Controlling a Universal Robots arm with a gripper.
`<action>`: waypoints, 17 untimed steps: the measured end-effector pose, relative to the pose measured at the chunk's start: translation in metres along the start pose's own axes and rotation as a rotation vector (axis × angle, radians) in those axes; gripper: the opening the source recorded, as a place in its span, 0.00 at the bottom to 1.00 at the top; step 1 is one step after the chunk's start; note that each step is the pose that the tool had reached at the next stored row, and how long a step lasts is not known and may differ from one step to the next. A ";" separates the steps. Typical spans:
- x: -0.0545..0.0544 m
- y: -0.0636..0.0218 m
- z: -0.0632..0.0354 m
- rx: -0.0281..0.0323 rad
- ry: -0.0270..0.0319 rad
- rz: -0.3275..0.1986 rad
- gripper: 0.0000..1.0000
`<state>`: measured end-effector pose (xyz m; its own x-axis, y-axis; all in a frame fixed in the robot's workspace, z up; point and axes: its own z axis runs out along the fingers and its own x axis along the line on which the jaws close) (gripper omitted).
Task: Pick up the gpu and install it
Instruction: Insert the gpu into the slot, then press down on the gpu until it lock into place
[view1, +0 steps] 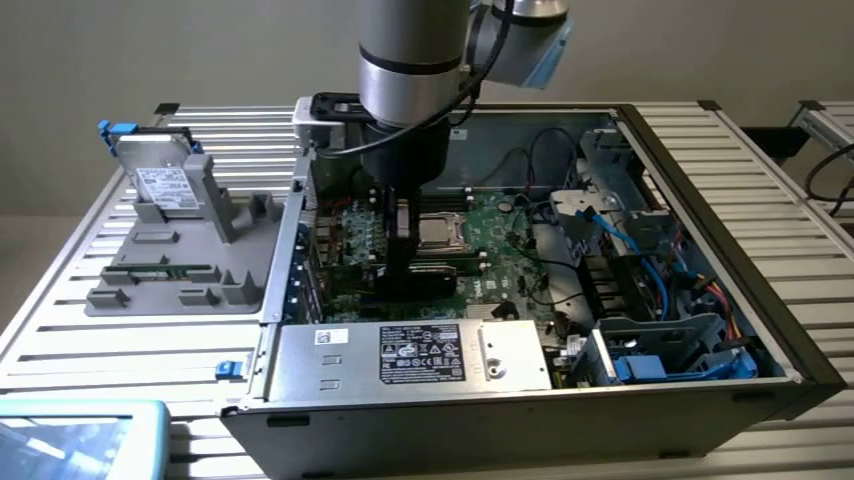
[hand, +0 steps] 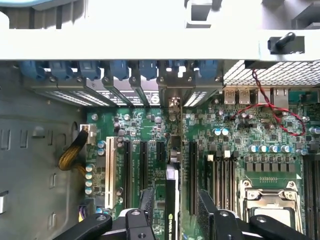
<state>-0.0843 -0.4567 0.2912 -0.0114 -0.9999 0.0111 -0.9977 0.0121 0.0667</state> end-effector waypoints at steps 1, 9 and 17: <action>0.000 0.0004 -0.0044 0.0001 -0.0002 0.000 0.49; 0.000 0.0009 -0.0099 0.0001 -0.0001 0.000 0.49; 0.000 0.0008 -0.0099 0.0001 -0.0001 0.000 0.49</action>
<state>-0.0845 -0.4566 0.3011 -0.0114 -0.9999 0.0109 -0.9977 0.0121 0.0666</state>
